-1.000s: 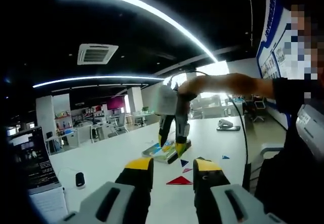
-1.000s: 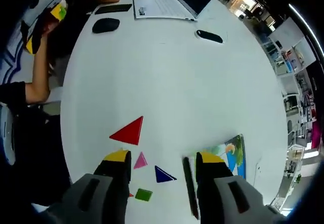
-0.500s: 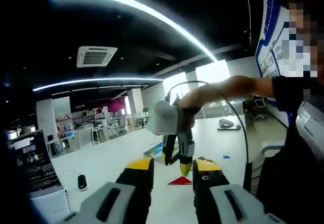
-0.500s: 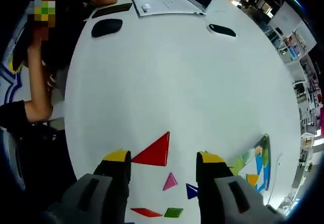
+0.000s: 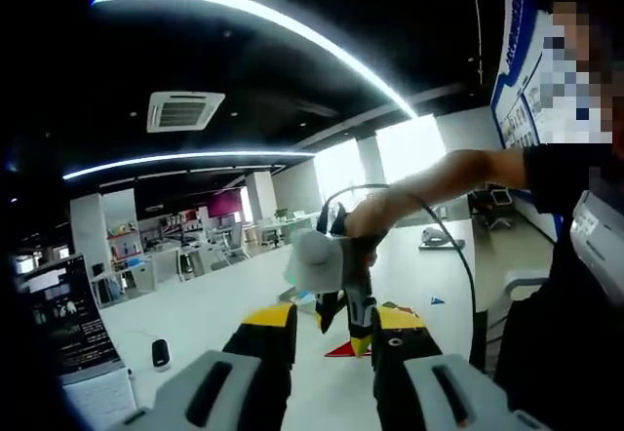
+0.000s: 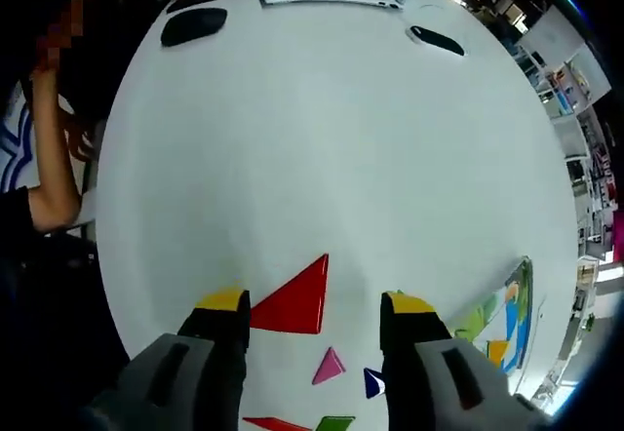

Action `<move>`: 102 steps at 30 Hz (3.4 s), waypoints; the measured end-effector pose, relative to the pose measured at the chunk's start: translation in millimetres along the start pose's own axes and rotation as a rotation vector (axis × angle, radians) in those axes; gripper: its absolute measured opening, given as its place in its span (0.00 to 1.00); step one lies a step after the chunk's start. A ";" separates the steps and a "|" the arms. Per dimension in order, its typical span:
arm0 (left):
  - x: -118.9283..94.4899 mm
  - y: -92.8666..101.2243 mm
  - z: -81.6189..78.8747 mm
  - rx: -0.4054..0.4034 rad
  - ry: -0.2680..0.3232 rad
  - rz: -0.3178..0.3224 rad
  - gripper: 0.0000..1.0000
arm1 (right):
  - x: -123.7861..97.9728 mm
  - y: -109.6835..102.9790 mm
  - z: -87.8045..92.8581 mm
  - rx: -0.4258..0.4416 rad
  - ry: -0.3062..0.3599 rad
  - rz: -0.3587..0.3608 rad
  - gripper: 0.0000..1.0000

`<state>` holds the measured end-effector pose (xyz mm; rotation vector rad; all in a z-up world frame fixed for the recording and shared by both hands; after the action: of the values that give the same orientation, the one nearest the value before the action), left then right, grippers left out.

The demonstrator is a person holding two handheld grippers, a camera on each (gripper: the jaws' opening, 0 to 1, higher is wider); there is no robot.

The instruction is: Pick up the tangram pieces one by one and place each piece onto its matching region on the pattern sheet, fitting the shapes together until the outline on the sheet is completely filled by the tangram pieces

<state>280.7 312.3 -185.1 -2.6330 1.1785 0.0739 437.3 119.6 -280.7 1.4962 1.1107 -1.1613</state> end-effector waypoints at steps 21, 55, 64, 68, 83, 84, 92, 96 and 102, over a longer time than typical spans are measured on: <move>3.0 5.1 -1.1 0.022 -0.003 0.013 0.32 | 4.5 20.7 19.6 -0.058 -0.005 -0.074 0.51; 6.1 0.5 6.9 -0.009 -0.053 0.003 0.32 | 8.6 10.4 1.7 -0.269 0.025 -0.153 0.36; 9.6 -0.4 12.2 -0.007 -0.097 -0.005 0.32 | 8.5 12.9 2.2 -0.246 0.031 -0.155 0.24; 9.7 0.3 12.0 0.000 -0.098 0.000 0.32 | 8.4 13.4 2.2 -0.256 0.032 -0.155 0.24; 7.1 3.8 9.7 0.018 -0.078 0.012 0.32 | 10.0 17.2 -6.4 -0.422 0.020 -0.173 0.36; 7.0 3.7 9.7 0.018 -0.077 0.011 0.32 | 9.7 16.4 -6.8 -0.451 0.025 -0.172 0.35; 8.0 5.1 8.4 0.020 -0.076 0.009 0.32 | 8.8 12.1 -7.4 -0.472 0.006 -0.176 0.29; 8.4 5.6 8.1 0.026 -0.078 0.012 0.32 | 8.8 12.8 -7.0 -0.470 0.008 -0.178 0.28; 7.7 4.0 8.5 0.024 -0.078 0.006 0.32 | 8.8 13.4 -7.6 -0.482 0.010 -0.178 0.28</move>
<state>283.4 306.2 -195.3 -2.5814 1.1549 0.1610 452.9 125.6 -286.6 1.0472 1.4340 -0.9147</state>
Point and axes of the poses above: the point that each gripper's makers call its tool centre point, and the gripper's own axes: x roughly forward along the fingers, y roughly to its right, z roughly out of its underside, the point moved 9 cm from there along -x, roughly backward along the fingers, and after that the axes turned 4 degrees about -y, right-handed, at the moved point
